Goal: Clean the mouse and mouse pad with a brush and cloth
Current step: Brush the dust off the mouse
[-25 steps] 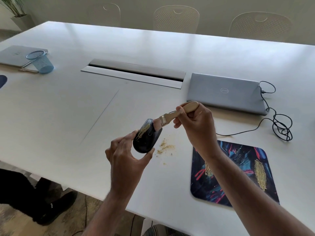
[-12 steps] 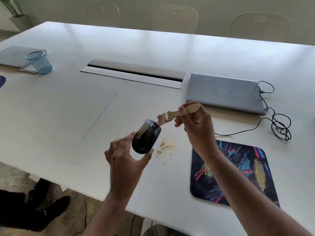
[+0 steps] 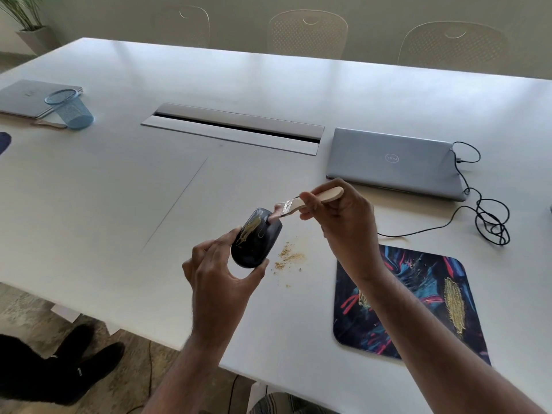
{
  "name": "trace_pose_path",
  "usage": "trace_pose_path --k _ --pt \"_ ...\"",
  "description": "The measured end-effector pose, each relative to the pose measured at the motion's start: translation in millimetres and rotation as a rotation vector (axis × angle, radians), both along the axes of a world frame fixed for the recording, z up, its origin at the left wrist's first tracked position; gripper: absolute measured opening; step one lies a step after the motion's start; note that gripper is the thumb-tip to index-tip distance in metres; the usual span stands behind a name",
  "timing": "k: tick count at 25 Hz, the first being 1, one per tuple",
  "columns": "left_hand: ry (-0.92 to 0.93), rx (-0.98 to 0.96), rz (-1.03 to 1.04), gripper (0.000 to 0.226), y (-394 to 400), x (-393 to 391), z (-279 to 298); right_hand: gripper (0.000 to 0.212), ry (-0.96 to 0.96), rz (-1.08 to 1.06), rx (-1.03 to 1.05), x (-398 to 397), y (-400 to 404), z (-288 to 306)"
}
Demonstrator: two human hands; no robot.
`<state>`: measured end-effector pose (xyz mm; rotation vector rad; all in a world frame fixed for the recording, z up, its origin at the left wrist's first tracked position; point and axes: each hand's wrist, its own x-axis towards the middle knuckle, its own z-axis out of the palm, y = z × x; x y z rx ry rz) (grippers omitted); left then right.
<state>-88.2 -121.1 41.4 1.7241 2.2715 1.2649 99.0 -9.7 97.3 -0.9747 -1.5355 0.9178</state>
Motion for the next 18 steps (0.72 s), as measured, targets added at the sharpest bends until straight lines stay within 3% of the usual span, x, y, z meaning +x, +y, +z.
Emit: trace_pose_path --k 5,9,15,18 --pt "0.000 0.001 0.004 0.076 2.0 -1.7 -0.6 0.027 0.000 0.110 -0.029 -2.3 -8.2 -0.7" --pt "0.007 0.000 -0.011 0.077 1.4 -0.6 -1.7 0.027 -0.099 0.007 0.014 -1.3 -3.2 -1.8" --pt "0.013 -0.017 0.007 0.076 3.4 -1.9 -7.4 0.024 -0.024 0.125 -0.063 1.9 -8.6 -1.9" --pt "0.009 -0.025 0.010 0.076 4.3 -2.5 -8.7 0.025 0.010 0.069 -0.071 4.4 -9.0 2.0"
